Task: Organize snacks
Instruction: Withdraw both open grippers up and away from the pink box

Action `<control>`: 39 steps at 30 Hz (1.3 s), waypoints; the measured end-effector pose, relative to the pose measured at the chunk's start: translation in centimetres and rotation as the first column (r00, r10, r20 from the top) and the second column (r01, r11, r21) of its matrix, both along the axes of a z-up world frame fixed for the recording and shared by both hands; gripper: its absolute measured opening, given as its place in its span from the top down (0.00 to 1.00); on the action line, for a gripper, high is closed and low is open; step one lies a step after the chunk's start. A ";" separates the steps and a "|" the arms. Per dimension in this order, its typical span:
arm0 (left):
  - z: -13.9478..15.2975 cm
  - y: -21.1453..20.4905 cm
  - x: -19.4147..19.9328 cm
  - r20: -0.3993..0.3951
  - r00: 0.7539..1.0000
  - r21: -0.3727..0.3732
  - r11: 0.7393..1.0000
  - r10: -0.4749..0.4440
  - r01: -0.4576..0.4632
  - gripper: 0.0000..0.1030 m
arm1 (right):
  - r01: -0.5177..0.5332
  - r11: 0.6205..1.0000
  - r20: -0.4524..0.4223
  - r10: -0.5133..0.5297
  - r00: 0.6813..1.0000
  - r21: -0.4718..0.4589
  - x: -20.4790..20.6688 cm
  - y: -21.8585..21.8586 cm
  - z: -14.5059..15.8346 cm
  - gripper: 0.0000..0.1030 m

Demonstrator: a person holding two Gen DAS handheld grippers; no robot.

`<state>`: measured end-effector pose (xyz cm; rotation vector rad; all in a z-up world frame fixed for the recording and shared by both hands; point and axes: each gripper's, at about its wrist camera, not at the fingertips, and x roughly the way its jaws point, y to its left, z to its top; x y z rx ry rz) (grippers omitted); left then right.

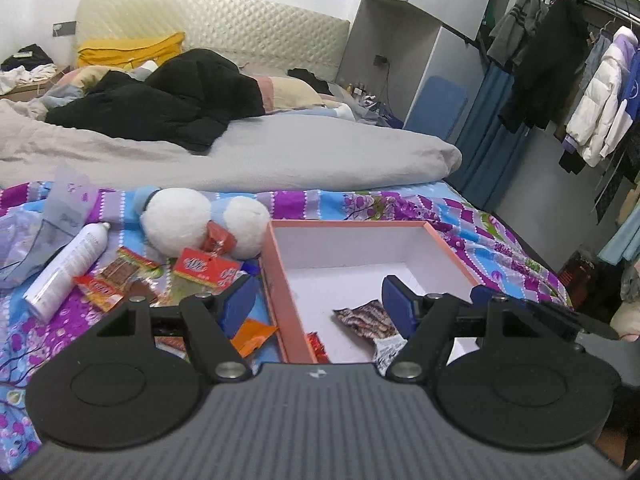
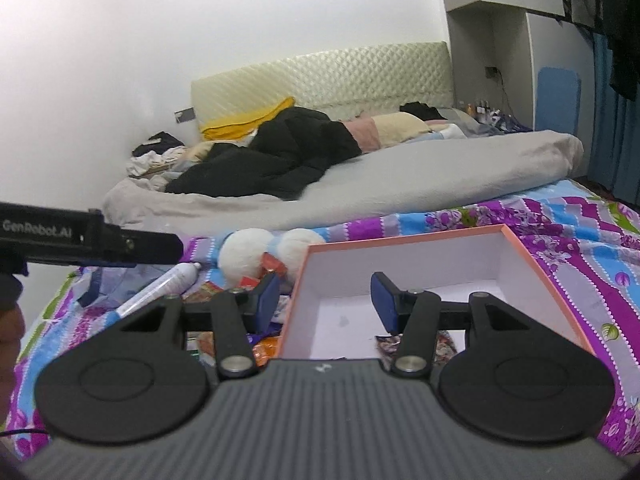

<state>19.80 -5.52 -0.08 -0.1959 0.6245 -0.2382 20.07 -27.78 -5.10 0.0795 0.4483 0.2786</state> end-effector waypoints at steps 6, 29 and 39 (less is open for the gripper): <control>-0.2 2.4 -3.3 0.016 0.999 -0.006 0.999 0.035 -0.034 0.28 | -0.031 1.000 0.009 0.031 0.999 0.003 -2.7 1.2 -0.4 0.48; -5.3 9.2 -13.9 -0.028 0.985 -0.046 0.984 0.172 -0.174 0.28 | -0.109 0.993 -0.035 0.110 0.993 0.039 -10.2 5.6 -4.4 0.48; -7.7 12.0 -17.4 -0.063 0.972 -0.111 0.966 0.227 -0.233 0.28 | -0.141 0.990 -0.106 0.142 0.984 0.012 -12.4 7.8 -5.9 0.48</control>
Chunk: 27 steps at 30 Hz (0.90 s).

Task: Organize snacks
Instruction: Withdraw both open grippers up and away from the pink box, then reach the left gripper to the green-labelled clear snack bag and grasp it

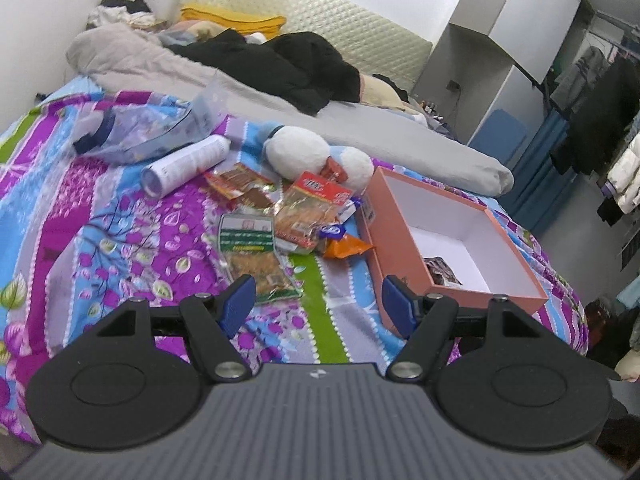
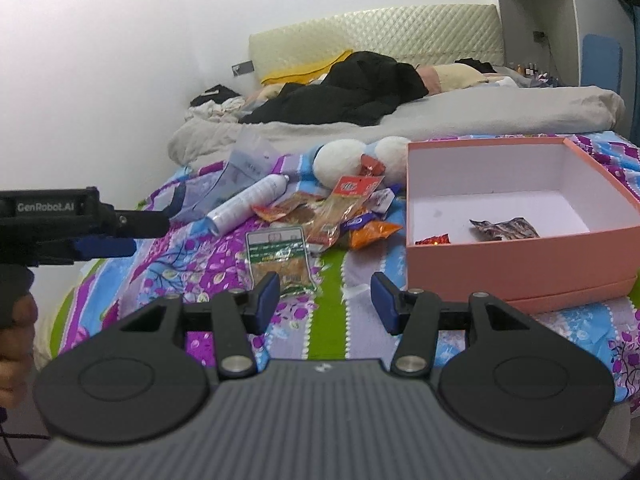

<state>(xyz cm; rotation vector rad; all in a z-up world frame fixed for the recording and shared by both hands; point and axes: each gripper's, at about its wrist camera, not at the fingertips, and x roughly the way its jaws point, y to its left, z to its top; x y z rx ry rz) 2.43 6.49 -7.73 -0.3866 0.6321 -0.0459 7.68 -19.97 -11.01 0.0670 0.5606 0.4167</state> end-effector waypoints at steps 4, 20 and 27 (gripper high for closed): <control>-0.7 0.7 -0.5 -0.004 1.000 -0.021 1.000 0.010 -0.010 0.28 | -0.001 1.000 -0.006 0.001 1.000 -0.021 -0.4 0.7 -0.1 0.48; -2.0 2.8 -0.1 -0.024 0.999 -0.047 0.998 0.038 -0.039 0.28 | -0.015 0.997 -0.021 0.014 1.000 -0.077 0.6 3.0 -0.2 0.48; -1.2 2.3 0.0 -0.012 0.999 -0.028 0.999 0.034 -0.034 0.21 | -0.002 0.998 -0.008 0.002 1.000 -0.065 0.6 2.8 0.2 0.48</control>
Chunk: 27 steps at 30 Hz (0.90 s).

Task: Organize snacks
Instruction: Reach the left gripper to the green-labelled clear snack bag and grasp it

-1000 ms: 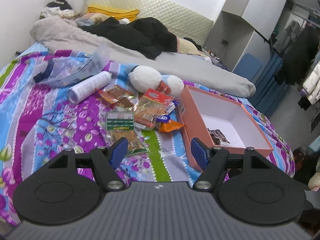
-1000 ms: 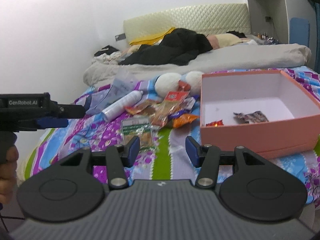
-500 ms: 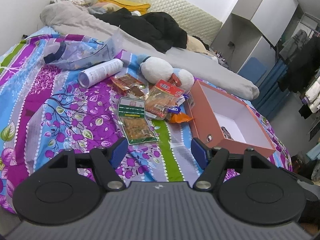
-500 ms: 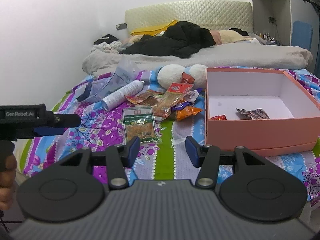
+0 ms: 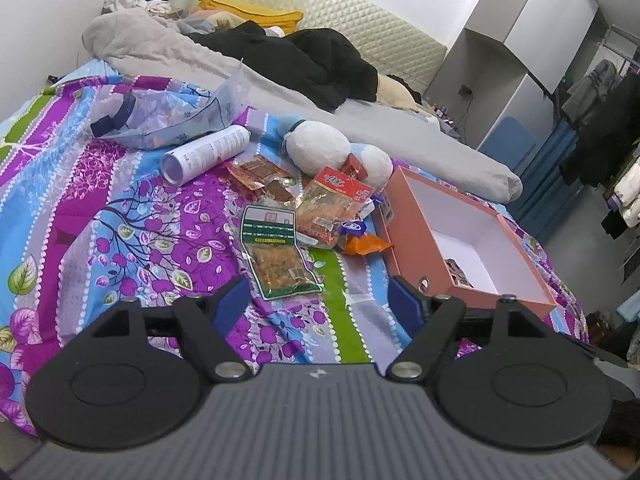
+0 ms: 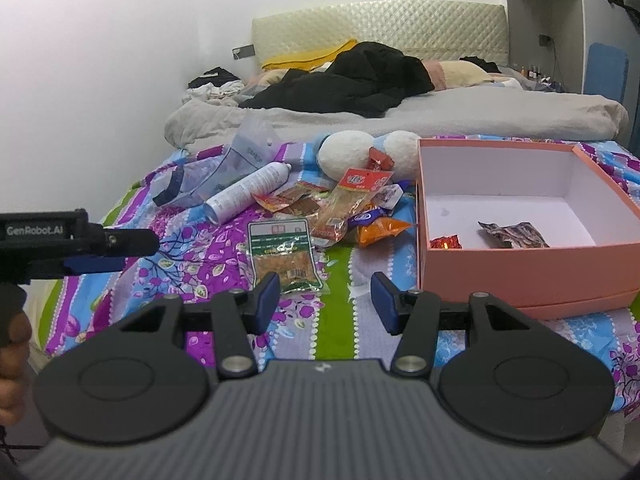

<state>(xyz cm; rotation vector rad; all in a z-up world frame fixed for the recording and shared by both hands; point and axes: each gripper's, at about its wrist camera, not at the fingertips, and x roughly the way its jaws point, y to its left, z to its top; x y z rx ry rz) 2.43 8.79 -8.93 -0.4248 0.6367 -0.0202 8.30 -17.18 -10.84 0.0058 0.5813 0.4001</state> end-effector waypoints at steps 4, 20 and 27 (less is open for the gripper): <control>-0.5 -0.2 0.8 -0.018 1.000 0.009 1.000 -0.008 0.009 0.20 | 0.001 1.000 -0.009 -0.001 1.000 -0.012 0.3 0.1 -0.2 0.48; -6.9 1.2 7.5 -0.127 0.992 -0.081 0.996 -0.029 0.019 0.23 | -0.057 0.991 -0.024 0.055 0.998 -0.125 4.7 2.8 -2.9 0.49; -11.0 2.8 11.3 -0.160 0.986 -0.141 0.990 -0.045 0.022 0.44 | -0.106 0.981 -0.015 0.105 0.994 -0.161 7.9 4.8 -5.3 0.50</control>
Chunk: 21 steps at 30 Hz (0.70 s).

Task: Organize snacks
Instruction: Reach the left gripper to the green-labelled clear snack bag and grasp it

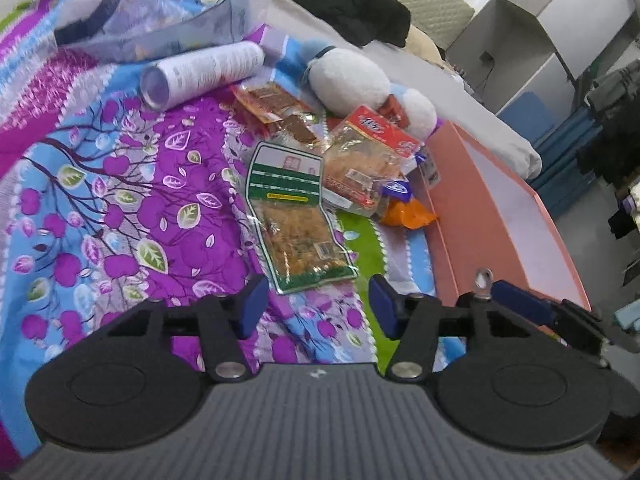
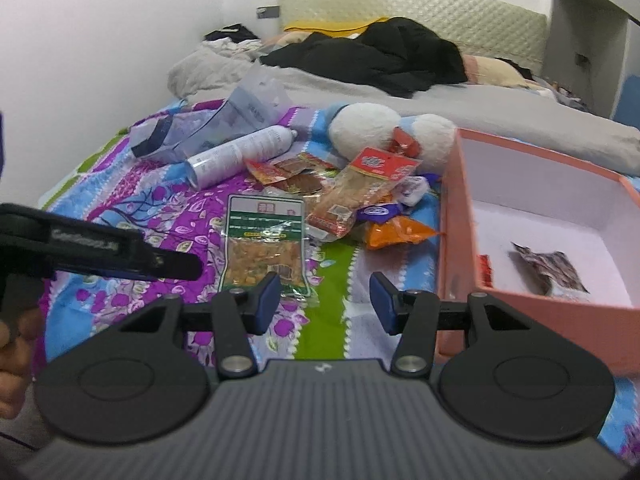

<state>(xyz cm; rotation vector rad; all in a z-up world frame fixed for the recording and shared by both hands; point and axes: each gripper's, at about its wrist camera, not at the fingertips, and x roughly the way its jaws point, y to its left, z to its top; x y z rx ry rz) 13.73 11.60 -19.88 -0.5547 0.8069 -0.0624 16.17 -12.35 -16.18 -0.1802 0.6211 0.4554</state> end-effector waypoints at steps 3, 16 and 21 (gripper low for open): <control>-1.5 0.9 1.4 0.007 1.000 -0.045 0.999 0.008 -0.008 0.53 | -0.040 0.999 0.003 0.040 0.999 -0.017 1.0 1.0 -1.5 0.50; -6.7 4.0 6.3 -0.046 0.998 -0.192 0.980 0.034 -0.042 0.55 | -0.184 0.983 -0.086 0.182 0.980 -0.015 5.9 4.1 -6.8 0.25; -8.2 5.9 7.9 -0.050 0.998 -0.307 0.950 0.039 -0.053 0.54 | -0.221 0.975 -0.117 0.217 0.969 -0.022 8.0 5.3 -8.1 0.13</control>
